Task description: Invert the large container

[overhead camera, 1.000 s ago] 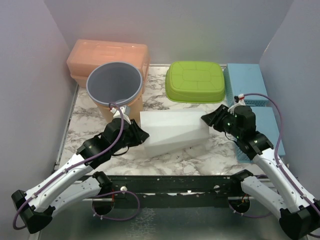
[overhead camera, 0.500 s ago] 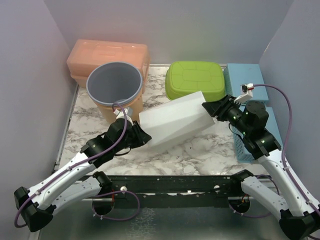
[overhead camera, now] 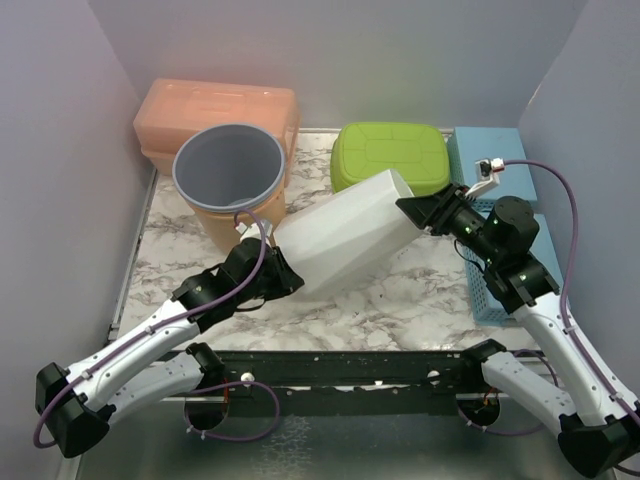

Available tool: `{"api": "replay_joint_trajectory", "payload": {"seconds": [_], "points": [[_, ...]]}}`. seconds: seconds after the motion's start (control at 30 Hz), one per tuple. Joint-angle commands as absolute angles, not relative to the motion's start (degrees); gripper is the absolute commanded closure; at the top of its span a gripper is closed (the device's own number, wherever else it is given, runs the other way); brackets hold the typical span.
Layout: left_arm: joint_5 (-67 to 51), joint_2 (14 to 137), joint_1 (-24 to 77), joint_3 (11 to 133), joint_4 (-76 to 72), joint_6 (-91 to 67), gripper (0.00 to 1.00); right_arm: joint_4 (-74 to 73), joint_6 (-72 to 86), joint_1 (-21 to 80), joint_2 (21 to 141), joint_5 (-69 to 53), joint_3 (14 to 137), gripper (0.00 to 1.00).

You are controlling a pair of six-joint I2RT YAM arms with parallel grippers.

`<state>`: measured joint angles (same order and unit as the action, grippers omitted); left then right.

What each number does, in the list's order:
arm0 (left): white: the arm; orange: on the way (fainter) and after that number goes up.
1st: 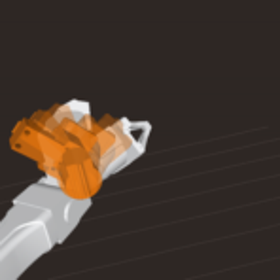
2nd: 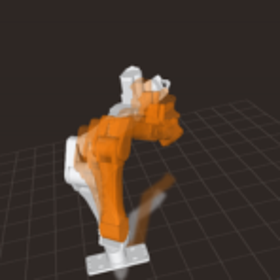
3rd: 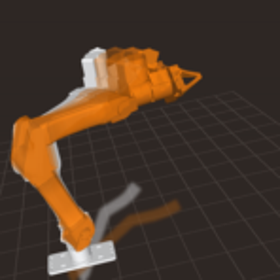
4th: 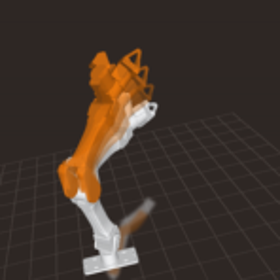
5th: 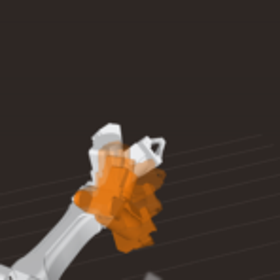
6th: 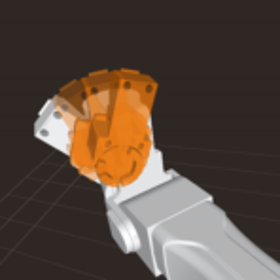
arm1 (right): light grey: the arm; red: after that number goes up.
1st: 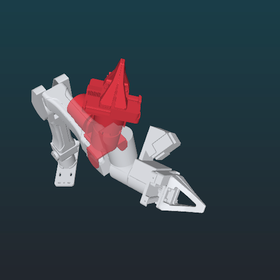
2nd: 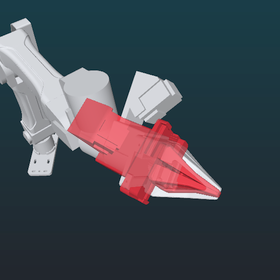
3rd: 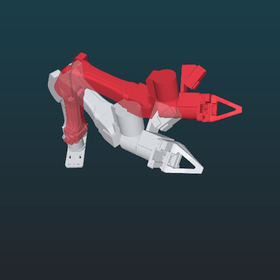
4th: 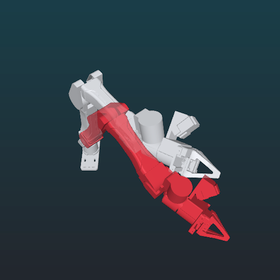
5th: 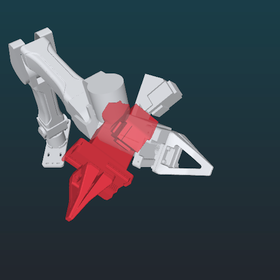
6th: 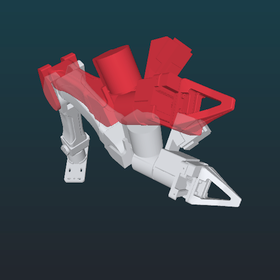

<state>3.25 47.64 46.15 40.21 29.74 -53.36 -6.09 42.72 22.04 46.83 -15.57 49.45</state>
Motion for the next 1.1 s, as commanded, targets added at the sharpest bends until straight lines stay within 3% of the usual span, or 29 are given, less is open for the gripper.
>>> {"api": "replay_joint_trajectory", "payload": {"seconds": [0.0, 1.07], "points": [[0.68, 47.86, 46.74, 41.54, 18.92, -53.21, 0.76, -7.22, 43.46, 23.94, 48.08, -25.75, 50.79, 0.56], [0.96, 47.62, 46.76, 30.49, 16.19, -55.45, 0.76, -8.96, 37.09, 25.39, 57.01, -35.43, 56.92, 0.53]]}}
